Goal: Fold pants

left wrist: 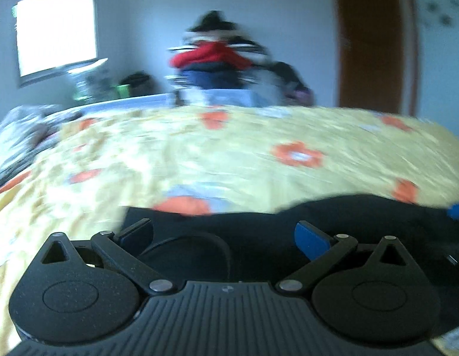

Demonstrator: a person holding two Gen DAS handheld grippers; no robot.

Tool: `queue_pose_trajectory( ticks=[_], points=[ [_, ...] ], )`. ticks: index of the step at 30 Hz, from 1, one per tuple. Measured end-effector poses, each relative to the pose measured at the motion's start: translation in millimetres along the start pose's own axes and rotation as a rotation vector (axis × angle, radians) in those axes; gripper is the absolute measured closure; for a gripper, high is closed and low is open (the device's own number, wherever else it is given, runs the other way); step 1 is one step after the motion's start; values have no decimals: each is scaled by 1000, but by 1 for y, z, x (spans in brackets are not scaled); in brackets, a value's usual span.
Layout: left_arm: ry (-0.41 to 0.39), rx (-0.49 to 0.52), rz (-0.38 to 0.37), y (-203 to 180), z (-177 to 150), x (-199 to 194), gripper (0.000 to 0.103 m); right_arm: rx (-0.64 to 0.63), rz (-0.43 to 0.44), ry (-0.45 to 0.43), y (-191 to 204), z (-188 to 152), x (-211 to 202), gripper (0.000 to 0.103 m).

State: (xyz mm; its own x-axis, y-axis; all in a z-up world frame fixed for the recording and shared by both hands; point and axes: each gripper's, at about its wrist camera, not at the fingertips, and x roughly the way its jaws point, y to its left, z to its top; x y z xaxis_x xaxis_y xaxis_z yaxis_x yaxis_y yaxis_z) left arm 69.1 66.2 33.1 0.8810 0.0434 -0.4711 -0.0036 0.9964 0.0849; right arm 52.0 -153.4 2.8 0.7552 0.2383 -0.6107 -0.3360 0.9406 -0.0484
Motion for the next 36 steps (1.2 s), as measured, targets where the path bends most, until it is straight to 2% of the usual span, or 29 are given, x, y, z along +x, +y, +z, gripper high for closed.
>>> queue_pose_trajectory(
  ticks=[5, 8, 11, 15, 20, 21, 24, 25, 29, 34, 36],
  points=[
    [19, -94, 206, 71, 1, -2, 0, -176, 63, -60, 56, 9, -6, 17],
    [48, -163, 281, 110, 1, -3, 0, -314, 129, -108, 102, 12, -7, 17],
    [87, -229, 259, 131, 3, -4, 0, -422, 185, -107, 146, 16, 3, 17],
    [126, -279, 164, 132, 4, -1, 0, -622, 231, -146, 204, 15, 12, 18],
    [166, -236, 121, 118, -3, 11, 0, -820, 168, -160, 255, 1, 31, 20],
    [173, -229, 119, 117, -5, 15, 0, -846, 145, -157, 259, -3, 35, 26],
    [191, -225, 118, 116, -9, 21, 0, -894, 90, -176, 268, -12, 43, 29],
    [195, -222, 122, 116, -9, 24, 0, -899, 79, -182, 270, -13, 44, 33],
    [199, -180, 170, 116, -9, 28, 0, -916, 40, -189, 276, -13, 52, 44],
    [203, -157, 202, 122, -11, 30, 0, -939, 41, -177, 284, -12, 59, 67],
    [205, -161, 199, 124, -11, 31, 0, -968, 34, -183, 286, -14, 60, 71]
  ],
)
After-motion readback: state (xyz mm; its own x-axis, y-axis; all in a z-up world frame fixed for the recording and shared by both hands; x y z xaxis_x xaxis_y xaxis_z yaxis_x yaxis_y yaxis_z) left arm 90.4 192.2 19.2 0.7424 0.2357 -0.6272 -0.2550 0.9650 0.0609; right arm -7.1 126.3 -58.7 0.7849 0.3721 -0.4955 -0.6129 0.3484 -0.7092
